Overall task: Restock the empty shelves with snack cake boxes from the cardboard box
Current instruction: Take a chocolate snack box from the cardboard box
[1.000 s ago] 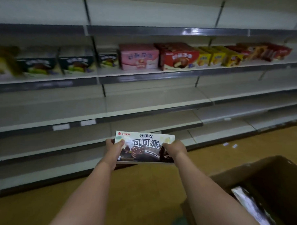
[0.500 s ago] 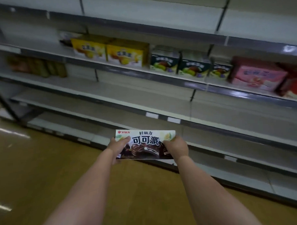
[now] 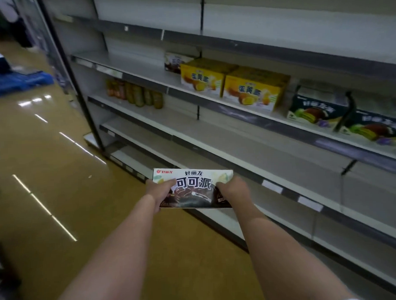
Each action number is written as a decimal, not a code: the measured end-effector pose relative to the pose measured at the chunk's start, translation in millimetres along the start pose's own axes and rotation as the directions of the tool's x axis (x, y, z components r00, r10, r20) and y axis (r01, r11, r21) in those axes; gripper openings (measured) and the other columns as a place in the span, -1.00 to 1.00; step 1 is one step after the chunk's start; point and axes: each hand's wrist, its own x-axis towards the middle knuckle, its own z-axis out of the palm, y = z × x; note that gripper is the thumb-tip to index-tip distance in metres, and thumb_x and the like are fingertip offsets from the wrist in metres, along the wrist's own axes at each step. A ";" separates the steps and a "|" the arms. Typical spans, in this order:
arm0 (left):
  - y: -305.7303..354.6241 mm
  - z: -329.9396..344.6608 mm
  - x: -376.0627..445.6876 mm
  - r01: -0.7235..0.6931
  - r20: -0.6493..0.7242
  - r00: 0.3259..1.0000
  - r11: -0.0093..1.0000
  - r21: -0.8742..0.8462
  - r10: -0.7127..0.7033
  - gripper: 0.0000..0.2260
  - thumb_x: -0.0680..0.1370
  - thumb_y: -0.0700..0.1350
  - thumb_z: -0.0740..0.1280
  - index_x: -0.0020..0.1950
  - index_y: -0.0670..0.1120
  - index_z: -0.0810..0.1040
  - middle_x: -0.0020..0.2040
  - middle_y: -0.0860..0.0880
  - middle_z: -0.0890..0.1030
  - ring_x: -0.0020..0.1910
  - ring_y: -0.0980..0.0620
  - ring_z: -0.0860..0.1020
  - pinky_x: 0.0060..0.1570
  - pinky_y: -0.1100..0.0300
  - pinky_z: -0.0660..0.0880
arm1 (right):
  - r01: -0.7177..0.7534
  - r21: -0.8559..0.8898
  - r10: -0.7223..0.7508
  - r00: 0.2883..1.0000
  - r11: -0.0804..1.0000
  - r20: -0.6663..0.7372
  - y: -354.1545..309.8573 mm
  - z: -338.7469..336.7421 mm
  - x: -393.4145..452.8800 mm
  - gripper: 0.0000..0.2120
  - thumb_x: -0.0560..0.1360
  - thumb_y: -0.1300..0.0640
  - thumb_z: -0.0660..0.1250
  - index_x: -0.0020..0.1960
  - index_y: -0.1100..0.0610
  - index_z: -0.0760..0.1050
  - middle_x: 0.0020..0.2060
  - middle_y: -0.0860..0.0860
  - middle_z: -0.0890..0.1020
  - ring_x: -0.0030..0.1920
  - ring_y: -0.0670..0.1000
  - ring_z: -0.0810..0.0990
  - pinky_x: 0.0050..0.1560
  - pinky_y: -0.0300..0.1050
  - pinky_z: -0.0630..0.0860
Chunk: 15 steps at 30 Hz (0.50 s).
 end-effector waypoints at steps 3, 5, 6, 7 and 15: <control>25.0 -11.1 31.5 -0.021 -0.019 1.000 0.998 -0.054 0.020 -0.39 0.52 -0.13 0.40 0.43 -0.19 0.13 0.06 -0.19 0.57 -0.25 -0.08 0.61 -0.36 0.07 0.53 | 0.033 0.023 -0.034 0.999 0.999 0.020 -37.5 4.6 27.8 -0.61 0.53 0.02 0.30 0.26 0.22 0.43 0.11 0.12 0.58 0.09 0.11 0.57 -0.06 -0.12 0.44; 38.4 -19.4 50.2 -0.023 -0.032 0.999 0.997 -0.075 0.021 -0.37 0.51 -0.13 0.41 0.43 -0.19 0.11 0.10 -0.23 0.57 -0.20 -0.12 0.63 -0.27 0.01 0.58 | 0.050 0.030 -0.051 0.999 0.998 0.014 -60.3 10.2 46.0 -0.58 0.53 0.02 0.30 0.30 0.20 0.38 0.15 0.12 0.57 0.11 0.10 0.56 -0.08 -0.14 0.41; 43.9 -24.1 56.7 -0.026 -0.040 0.999 0.997 -0.073 0.023 -0.37 0.51 -0.12 0.41 0.43 -0.18 0.11 0.12 -0.24 0.57 -0.21 -0.11 0.63 -0.31 0.04 0.57 | 0.055 0.028 -0.055 0.998 0.998 0.013 -70.4 13.0 53.2 -0.57 0.53 0.01 0.31 0.31 0.20 0.37 0.16 0.12 0.56 0.13 0.10 0.56 -0.09 -0.15 0.39; 48.9 -28.0 64.6 -0.028 -0.044 0.999 0.997 -0.069 0.025 -0.37 0.52 -0.13 0.40 0.44 -0.18 0.10 0.12 -0.23 0.56 -0.22 -0.08 0.61 -0.37 0.09 0.54 | 0.057 0.031 -0.057 0.998 0.998 0.014 -80.1 15.5 59.5 -0.57 0.53 0.01 0.32 0.31 0.20 0.38 0.17 0.13 0.56 0.14 0.10 0.56 -0.09 -0.16 0.38; 92.8 -84.5 143.4 -0.046 -0.081 0.996 0.996 -0.072 0.040 -0.41 0.52 -0.15 0.40 0.42 -0.15 0.13 0.09 -0.18 0.54 -0.26 -0.02 0.58 -0.49 0.19 0.50 | 0.093 0.026 -0.093 0.996 0.995 -0.010 -163.8 66.7 103.7 -0.55 0.50 -0.02 0.34 0.30 0.18 0.40 0.19 0.12 0.56 0.16 0.12 0.56 -0.06 -0.16 0.37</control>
